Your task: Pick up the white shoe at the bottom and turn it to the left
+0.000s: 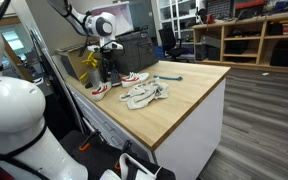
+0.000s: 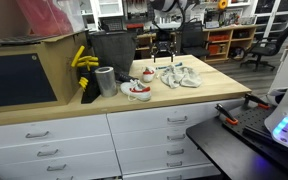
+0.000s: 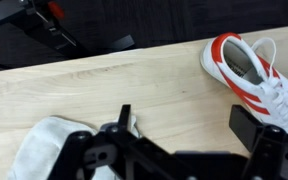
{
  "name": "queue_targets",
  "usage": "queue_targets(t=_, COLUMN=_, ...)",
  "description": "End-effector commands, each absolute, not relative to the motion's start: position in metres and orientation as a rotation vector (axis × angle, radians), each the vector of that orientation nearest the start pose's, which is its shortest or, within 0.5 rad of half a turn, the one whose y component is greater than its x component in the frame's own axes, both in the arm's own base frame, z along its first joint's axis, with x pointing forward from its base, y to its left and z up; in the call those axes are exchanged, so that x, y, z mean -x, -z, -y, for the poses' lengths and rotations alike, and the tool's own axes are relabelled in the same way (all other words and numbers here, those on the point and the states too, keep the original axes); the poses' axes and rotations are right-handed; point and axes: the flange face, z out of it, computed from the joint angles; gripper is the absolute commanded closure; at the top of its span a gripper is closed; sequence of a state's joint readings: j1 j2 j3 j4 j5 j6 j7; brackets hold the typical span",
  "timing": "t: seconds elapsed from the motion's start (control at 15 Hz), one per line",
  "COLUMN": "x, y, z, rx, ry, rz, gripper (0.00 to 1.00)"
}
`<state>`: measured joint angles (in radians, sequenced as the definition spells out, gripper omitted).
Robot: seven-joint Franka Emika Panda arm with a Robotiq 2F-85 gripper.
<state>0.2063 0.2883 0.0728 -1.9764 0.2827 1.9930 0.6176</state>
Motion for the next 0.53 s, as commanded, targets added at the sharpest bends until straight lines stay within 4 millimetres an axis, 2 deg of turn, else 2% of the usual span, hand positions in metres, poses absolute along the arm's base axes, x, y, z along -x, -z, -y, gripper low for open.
queue_targets(t=0.0, x=-0.536, y=-0.312, z=-0.153, rx=2.821, ry=-0.364, rz=-0.921, gripper=0.0)
queue_targets(t=0.47, x=-0.538, y=-0.329, z=-0.142, rx=2.827, ry=-0.094, rz=-1.066, gripper=0.0)
